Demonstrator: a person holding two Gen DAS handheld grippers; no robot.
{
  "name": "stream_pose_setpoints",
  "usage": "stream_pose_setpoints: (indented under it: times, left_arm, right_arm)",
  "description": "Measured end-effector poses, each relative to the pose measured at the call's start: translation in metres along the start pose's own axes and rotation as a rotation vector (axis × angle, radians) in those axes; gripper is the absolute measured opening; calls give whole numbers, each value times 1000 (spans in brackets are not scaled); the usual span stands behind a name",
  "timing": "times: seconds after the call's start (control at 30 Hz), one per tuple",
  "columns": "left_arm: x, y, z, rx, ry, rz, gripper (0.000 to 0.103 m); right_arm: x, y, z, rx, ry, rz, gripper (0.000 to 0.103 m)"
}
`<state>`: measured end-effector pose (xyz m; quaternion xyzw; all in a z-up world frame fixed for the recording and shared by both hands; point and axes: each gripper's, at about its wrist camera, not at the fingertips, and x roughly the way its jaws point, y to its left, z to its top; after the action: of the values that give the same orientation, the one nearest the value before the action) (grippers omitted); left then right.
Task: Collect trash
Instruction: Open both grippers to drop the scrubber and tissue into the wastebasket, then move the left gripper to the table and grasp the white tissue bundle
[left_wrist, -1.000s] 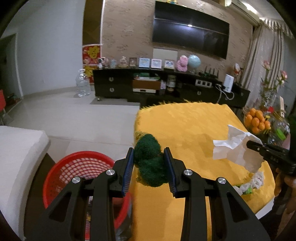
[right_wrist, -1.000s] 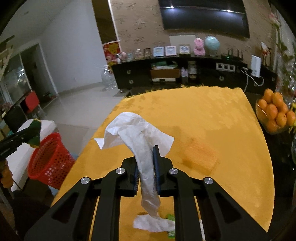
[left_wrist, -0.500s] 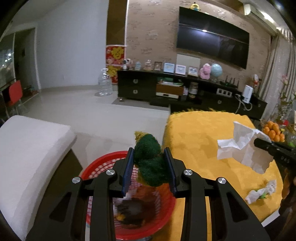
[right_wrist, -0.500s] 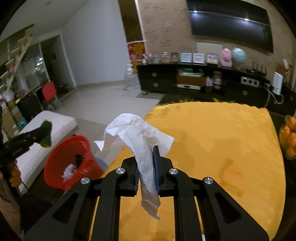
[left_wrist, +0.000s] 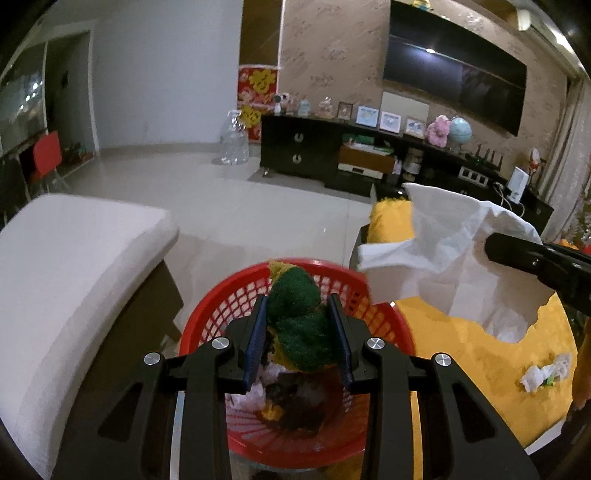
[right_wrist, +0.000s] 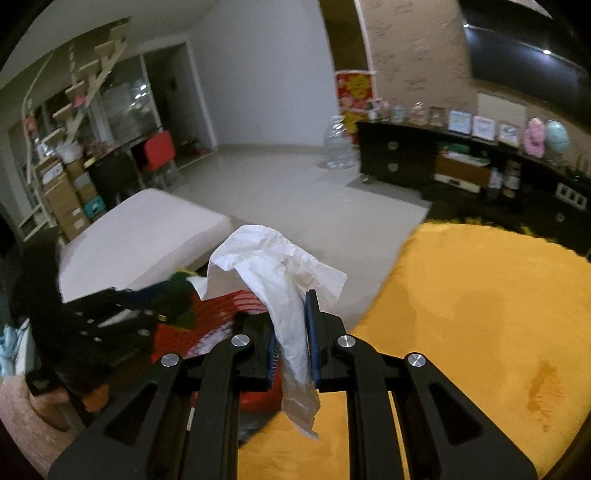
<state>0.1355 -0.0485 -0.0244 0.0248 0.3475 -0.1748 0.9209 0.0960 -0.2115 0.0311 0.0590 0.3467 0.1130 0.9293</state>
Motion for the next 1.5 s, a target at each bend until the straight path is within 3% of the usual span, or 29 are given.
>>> stream_pose_setpoints:
  times: [0.2, 0.27, 0.33, 0.4, 0.57, 0.7, 1.37, 1.5]
  left_arm:
    - [11, 12, -10, -17, 33, 0, 32]
    - [12, 14, -10, -18, 40, -9, 34]
    - [13, 16, -14, -18, 46, -14, 37]
    - [15, 19, -15, -20, 51, -14, 41]
    - [9, 24, -17, -56, 23, -8, 59]
    - [6, 24, -15, -67, 8, -8, 67]
    - [4, 6, -15, -32, -13, 3, 71]
    - [1, 0, -15, -22, -28, 8, 72]
  right_arm:
    - [30, 18, -2, -3, 67, 43, 17]
    - [37, 19, -3, 11, 80, 57, 24]
    - [39, 19, -4, 32, 77, 66, 47]
    - [40, 18, -3, 55, 64, 72, 58]
    - [40, 15, -1, 85, 55, 86, 58]
    - [35, 6, -3, 93, 47, 78, 59]
    - [13, -42, -35, 143, 32, -75, 60]
    - [4, -50, -39, 145, 15, -114, 66]
